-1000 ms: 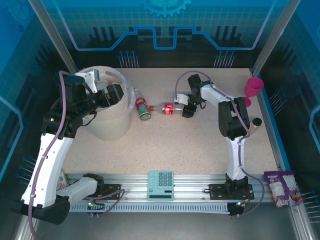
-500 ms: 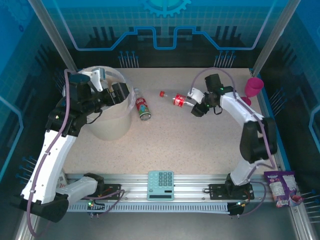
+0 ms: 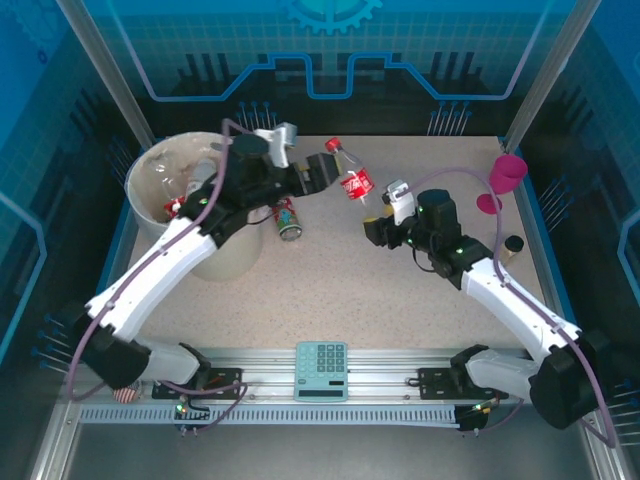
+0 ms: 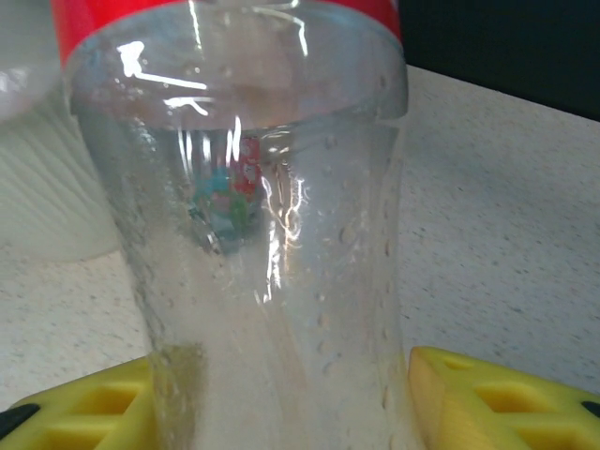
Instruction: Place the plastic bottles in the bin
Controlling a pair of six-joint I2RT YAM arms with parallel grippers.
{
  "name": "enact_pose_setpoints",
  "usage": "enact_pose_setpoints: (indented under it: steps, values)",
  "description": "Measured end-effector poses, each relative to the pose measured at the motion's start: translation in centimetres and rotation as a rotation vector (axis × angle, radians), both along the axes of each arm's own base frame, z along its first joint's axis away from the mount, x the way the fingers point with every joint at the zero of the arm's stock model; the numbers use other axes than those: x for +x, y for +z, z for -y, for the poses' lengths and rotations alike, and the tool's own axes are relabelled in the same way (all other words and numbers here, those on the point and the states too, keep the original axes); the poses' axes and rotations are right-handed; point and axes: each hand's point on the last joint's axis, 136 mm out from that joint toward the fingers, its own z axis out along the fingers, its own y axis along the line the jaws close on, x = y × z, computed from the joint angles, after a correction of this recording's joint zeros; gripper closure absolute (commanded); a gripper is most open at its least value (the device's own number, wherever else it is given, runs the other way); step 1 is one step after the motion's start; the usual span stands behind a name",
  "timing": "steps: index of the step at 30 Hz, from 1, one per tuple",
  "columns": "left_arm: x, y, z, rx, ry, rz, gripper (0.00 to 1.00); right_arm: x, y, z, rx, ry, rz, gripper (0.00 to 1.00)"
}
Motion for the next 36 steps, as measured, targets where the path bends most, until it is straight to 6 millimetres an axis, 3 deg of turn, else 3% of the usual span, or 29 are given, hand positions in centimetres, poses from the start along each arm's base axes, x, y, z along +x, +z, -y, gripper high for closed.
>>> enact_pose_setpoints:
  steps: [6,15,21,25,29,36]
  values:
    - [2.9,-4.4,2.3,0.024,0.017,-0.074,0.04,-1.4,1.4,-1.6,0.050,0.032,0.027,0.41]
    - [3.7,-2.7,4.0,-0.016,0.007,-0.038,0.41,-1.4,1.5,-1.5,0.062,0.019,0.036,0.38]
    - [3.8,-2.6,3.7,-0.008,0.021,-0.033,0.45,-1.4,1.7,-1.6,0.072,0.019,0.040,0.00]
    - [4.0,-1.7,3.2,0.013,0.024,-0.014,0.48,-1.5,1.8,-1.7,0.077,0.029,0.038,0.00]
    - [5.5,0.3,0.7,0.032,0.065,0.028,0.51,-2.1,2.9,-1.2,0.088,0.025,0.062,0.00]
    - [8.1,4.8,-8.6,0.123,0.221,0.097,0.59,-2.6,4.9,1.7,0.070,-0.048,0.130,0.00]
